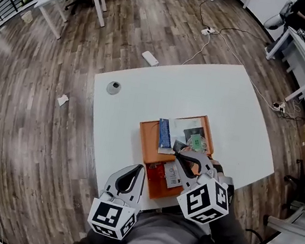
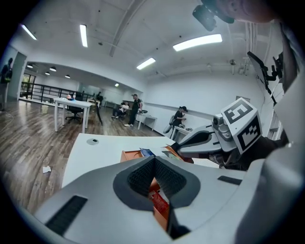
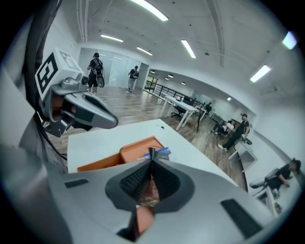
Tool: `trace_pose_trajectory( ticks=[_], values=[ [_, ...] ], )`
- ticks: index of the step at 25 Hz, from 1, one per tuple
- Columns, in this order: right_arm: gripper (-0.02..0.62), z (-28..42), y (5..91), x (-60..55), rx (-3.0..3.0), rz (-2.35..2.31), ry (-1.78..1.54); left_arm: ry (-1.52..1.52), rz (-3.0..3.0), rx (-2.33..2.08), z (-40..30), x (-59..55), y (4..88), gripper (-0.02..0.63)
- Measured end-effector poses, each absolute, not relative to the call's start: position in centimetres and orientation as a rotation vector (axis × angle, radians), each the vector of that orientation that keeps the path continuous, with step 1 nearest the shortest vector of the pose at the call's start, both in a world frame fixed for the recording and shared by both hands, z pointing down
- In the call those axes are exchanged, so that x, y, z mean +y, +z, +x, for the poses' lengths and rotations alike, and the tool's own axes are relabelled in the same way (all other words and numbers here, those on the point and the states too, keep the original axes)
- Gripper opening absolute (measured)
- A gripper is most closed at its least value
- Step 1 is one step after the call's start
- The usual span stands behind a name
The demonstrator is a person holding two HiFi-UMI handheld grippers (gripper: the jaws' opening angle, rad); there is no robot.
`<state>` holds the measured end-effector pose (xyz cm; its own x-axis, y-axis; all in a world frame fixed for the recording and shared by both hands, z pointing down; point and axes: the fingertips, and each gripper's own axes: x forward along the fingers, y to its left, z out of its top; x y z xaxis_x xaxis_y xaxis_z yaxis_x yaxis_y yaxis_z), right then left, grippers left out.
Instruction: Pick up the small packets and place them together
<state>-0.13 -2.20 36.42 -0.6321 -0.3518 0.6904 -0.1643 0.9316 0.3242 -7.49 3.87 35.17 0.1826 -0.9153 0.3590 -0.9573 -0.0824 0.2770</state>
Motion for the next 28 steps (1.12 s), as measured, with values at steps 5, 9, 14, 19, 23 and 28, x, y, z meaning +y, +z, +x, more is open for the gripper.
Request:
trace_pose_trajectory(
  ticks=[5, 9, 14, 19, 23, 28],
  values=[
    [0.015, -1.8, 36.3, -6.1, -2.26, 0.361, -0.341, 0.106, 1.946, -1.804, -9.1, 2.5, 36.1, 0.0],
    [0.015, -3.4, 38.2, -7.3, -2.261, 0.291, -0.298, 0.104, 1.87, -1.824, -10.3, 1.9, 37.2, 0.0],
    [0.017, -4.3, 40.3, -7.6, -2.241, 0.223, -0.24, 0.101, 1.798, -1.833, -11.1, 1.4, 38.2, 0.0],
    [0.103, -5.2, 41.2, -6.9, -2.261, 0.17, -0.155, 0.098, 1.785, -1.824, -11.7, 1.4, 39.0, 0.0],
    [0.168, -6.2, 40.2, -6.3, -2.311, 0.145, -0.124, 0.092, 1.794, -1.824, -12.1, 1.5, 38.5, 0.0],
    [0.17, -6.0, 38.4, -6.1, -2.328, 0.209, -0.182, 0.079, 1.826, -1.836, -12.2, 2.1, 37.6, 0.0]
  ],
)
